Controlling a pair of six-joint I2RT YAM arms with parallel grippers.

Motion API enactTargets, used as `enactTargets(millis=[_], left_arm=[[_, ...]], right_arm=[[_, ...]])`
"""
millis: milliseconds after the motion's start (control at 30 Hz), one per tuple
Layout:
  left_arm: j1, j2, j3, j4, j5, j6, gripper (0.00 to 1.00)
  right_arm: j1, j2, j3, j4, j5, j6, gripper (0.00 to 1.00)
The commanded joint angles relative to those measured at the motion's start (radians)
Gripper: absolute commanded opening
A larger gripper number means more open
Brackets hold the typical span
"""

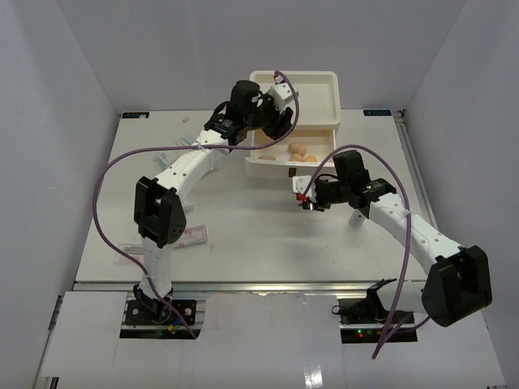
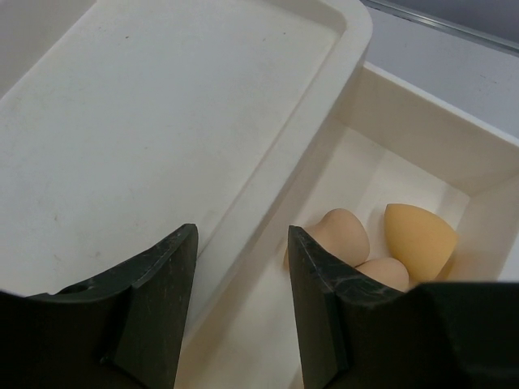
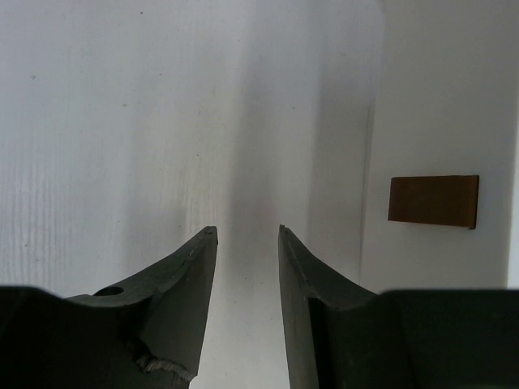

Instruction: Organize the makeup

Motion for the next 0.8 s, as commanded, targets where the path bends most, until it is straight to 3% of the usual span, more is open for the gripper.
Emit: enactTargets(millis=[0,133,267,767], left_arm=[[-0.001,0.002,0.020,-0.060,0.040,0.053,0.54],[-0.001,0.011,0.003,-0.076,0.027,0.073,0.33],[-0.001,0.010,-0.008,-0.089,0.037,0.081,0.26],[0.001,0.011,-0.040,-0.123,0.098,0.097,0.25]], right_arm=[[0.010,0.036,0.062,0.053,0.040,-0.012,0.43],[0.016,0.074,0.082,0.093,0.086,-0.012,0.42],[0.020,0.123,0.111,0.187,0.184,0.017,0.40],[0.017,0.194,0.204,0.496,0.397,0.152,0.33]])
